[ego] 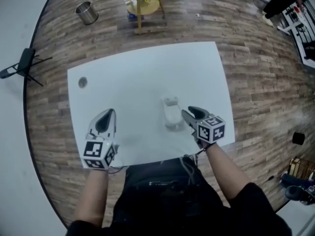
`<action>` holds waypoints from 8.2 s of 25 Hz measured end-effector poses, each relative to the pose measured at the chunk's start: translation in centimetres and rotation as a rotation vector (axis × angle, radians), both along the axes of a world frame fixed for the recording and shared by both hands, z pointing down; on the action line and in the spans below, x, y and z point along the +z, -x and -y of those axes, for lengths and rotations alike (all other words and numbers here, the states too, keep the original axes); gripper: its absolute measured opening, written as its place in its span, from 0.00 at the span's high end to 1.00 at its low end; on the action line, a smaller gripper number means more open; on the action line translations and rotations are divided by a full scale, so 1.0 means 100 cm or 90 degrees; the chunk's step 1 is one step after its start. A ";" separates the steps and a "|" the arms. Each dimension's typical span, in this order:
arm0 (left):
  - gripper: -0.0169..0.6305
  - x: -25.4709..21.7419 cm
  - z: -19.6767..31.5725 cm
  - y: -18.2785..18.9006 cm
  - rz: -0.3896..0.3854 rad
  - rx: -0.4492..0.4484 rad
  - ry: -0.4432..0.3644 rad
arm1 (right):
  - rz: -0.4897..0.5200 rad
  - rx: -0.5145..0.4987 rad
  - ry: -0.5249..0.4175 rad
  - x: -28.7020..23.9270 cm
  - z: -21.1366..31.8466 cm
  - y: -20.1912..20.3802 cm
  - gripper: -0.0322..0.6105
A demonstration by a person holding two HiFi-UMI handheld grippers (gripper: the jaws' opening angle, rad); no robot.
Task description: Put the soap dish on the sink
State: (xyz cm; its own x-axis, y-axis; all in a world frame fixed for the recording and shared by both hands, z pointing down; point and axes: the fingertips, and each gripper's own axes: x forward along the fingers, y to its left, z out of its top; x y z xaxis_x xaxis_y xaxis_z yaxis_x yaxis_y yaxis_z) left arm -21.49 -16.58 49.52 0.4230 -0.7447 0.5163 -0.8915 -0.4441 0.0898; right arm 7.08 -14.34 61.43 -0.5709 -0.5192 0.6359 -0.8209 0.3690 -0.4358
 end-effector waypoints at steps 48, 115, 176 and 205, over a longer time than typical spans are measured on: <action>0.99 0.022 0.011 0.015 0.023 -0.054 0.062 | 0.196 -0.036 0.289 0.060 0.006 0.049 0.75; 0.99 -0.075 -0.045 -0.010 -0.017 0.002 -0.105 | 0.277 0.097 0.073 -0.110 -0.015 -0.008 0.77; 0.99 -0.077 -0.053 -0.006 0.014 -0.014 -0.115 | 0.325 0.073 0.053 -0.149 -0.005 0.007 0.77; 0.99 -0.049 -0.034 -0.015 0.020 0.008 -0.064 | 0.291 0.093 0.111 -0.097 -0.002 0.002 0.77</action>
State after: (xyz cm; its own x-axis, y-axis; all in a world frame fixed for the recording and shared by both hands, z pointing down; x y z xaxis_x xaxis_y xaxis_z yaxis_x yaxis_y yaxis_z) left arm -20.00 -13.17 44.65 0.4177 -0.7880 0.4523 -0.8872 -0.4611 0.0160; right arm 6.87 -14.10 51.75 -0.7401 -0.5235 0.4221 -0.5697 0.1545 -0.8072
